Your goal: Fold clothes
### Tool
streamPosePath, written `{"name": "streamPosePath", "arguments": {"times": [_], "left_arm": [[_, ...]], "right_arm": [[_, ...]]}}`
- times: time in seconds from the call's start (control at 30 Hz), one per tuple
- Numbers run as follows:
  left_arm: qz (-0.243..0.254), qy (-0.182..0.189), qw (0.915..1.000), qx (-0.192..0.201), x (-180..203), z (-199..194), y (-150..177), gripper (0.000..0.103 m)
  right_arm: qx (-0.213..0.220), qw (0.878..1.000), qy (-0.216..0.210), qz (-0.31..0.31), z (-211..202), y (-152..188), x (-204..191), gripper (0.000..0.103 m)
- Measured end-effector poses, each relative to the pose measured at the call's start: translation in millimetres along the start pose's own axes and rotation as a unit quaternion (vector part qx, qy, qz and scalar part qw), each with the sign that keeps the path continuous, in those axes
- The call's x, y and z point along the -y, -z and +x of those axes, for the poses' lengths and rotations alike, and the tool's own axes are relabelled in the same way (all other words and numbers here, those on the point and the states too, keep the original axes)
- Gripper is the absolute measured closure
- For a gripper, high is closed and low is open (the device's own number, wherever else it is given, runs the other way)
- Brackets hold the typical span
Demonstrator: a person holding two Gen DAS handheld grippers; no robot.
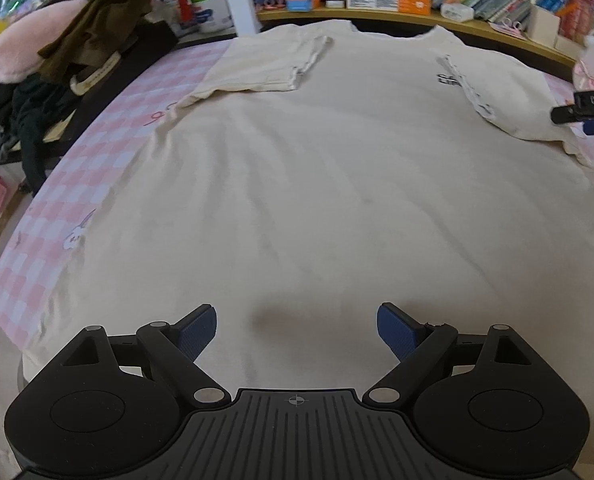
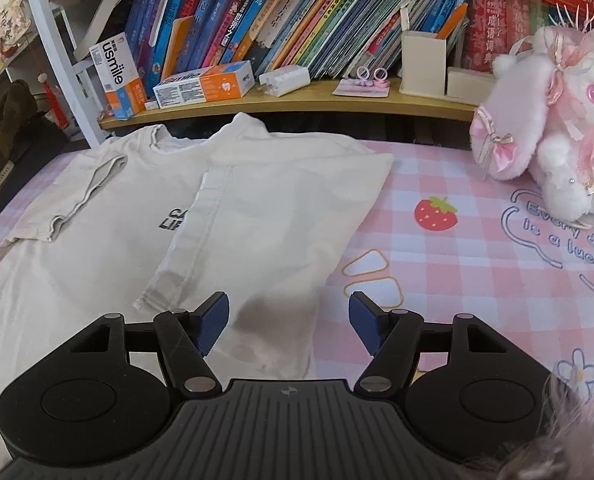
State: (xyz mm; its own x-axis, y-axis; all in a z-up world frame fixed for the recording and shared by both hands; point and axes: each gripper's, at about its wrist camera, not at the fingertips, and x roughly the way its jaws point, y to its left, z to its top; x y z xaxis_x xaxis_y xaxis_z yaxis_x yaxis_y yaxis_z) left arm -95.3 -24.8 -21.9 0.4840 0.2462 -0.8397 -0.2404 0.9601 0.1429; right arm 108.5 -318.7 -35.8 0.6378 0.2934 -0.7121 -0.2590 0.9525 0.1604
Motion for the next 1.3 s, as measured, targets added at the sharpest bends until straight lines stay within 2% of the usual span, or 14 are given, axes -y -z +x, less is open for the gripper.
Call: {"name": "streamPosePath", "arguments": {"times": [0.23, 0.47, 0.6, 0.67, 0.8, 0.9, 1.07, 1.3], "left_arm": [[-0.014, -0.002, 0.9999, -0.005, -19.4, 5.4, 6.8, 0.013], [-0.028, -0.013, 0.9995, -0.004, -38.3, 4.4, 14.2, 0.013], [-0.05, -0.021, 0.9985, -0.004, -52.8, 2.6, 17.8, 0.013], [-0.058, -0.025, 0.998, -0.006, -58.9, 2.7, 19.3, 0.013], [-0.065, -0.028, 0.9975, -0.003, -64.1, 2.5, 17.7, 0.013], [-0.067, -0.026, 0.9974, 0.002, -62.8, 3.2, 13.6, 0.013], [-0.07, -0.012, 0.9975, -0.004, -53.4, 12.4, 5.6, 0.013], [-0.083, 0.014, 0.9963, -0.017, -31.4, 19.4, -2.9, 0.013]], "right_arm": [[0.005, 0.997, 0.007, -0.073, 19.0, -17.2, -26.7, 0.039], [-0.009, 0.99, -0.024, -0.14, 48.8, -36.7, -92.2, 0.04], [-0.045, 0.991, -0.004, -0.129, 66.2, -28.5, -111.4, 0.045], [-0.053, 0.992, -0.004, -0.115, 71.0, -23.7, -114.2, 0.037], [-0.041, 0.993, -0.014, -0.106, 55.2, -19.5, -111.3, 0.038], [-0.02, 0.998, -0.02, -0.064, 29.6, -12.4, -95.0, 0.037], [-0.021, 0.998, 0.03, -0.041, -13.9, 18.8, -62.8, 0.041], [-0.021, 0.998, 0.04, -0.04, -28.6, 37.8, -39.7, 0.043]]}}
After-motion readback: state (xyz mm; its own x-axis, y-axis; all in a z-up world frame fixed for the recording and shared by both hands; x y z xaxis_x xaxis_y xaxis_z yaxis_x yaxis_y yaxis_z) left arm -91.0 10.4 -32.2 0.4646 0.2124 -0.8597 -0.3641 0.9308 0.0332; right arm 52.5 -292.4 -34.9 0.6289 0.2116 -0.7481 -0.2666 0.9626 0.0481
